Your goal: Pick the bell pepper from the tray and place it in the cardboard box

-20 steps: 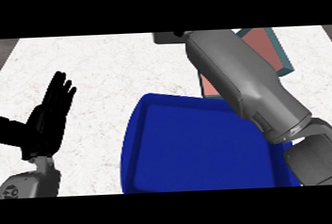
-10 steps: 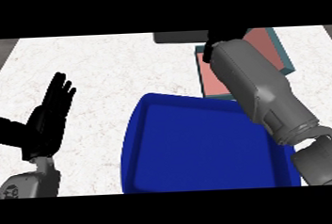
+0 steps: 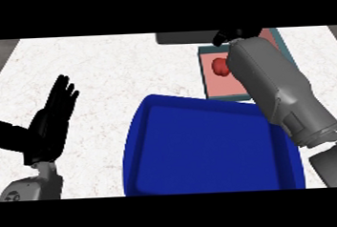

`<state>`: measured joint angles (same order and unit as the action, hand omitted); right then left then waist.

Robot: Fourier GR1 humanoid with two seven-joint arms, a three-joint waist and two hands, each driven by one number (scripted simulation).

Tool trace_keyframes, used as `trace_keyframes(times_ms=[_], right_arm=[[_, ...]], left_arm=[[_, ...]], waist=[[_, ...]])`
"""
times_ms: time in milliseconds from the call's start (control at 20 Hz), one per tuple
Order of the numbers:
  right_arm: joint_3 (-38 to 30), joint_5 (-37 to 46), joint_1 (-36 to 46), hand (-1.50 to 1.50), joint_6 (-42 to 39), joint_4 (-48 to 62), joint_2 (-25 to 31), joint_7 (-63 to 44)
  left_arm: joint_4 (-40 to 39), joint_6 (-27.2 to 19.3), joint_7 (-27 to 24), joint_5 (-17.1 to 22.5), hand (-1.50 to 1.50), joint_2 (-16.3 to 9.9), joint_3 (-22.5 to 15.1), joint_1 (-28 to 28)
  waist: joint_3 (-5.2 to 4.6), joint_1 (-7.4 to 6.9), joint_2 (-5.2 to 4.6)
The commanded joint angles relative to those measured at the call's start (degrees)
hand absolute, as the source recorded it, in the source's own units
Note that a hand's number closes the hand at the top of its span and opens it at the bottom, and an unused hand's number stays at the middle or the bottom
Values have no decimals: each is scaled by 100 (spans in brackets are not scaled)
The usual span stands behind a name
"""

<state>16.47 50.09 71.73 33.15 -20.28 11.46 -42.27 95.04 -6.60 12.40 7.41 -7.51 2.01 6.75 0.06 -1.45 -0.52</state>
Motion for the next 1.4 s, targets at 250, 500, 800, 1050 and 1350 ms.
trace_keyframes(times_ms=[250, 500, 800, 1050, 1350], right_arm=[[-1067, -933, -37, -150, 1504, -1176, -171, 313], [-1595, -1721, -805, -150, 1903, -2341, -122, 1175], [-1799, -2113, -2017, -150, 2211, -3498, -81, 1923], [-1738, -2095, -2970, -150, 1865, -5016, 172, 1671], [-1583, -1784, -4108, -150, 1589, -6594, 251, 1179]], left_arm=[[-122, 55, -94, 60, 0, -14, 108, -78], [124, -180, 114, -110, 0, -3, 81, -35], [66, 44, 174, 92, 0, -171, 277, -10], [-7, -72, 150, 44, 0, -11, 242, 91], [-6, -77, 22, -113, 0, 52, 174, -34]], waist=[[-1, 102, 40], [8, 214, 82], [-2, 173, 66], [-5, 235, 80], [-10, 246, 85]])
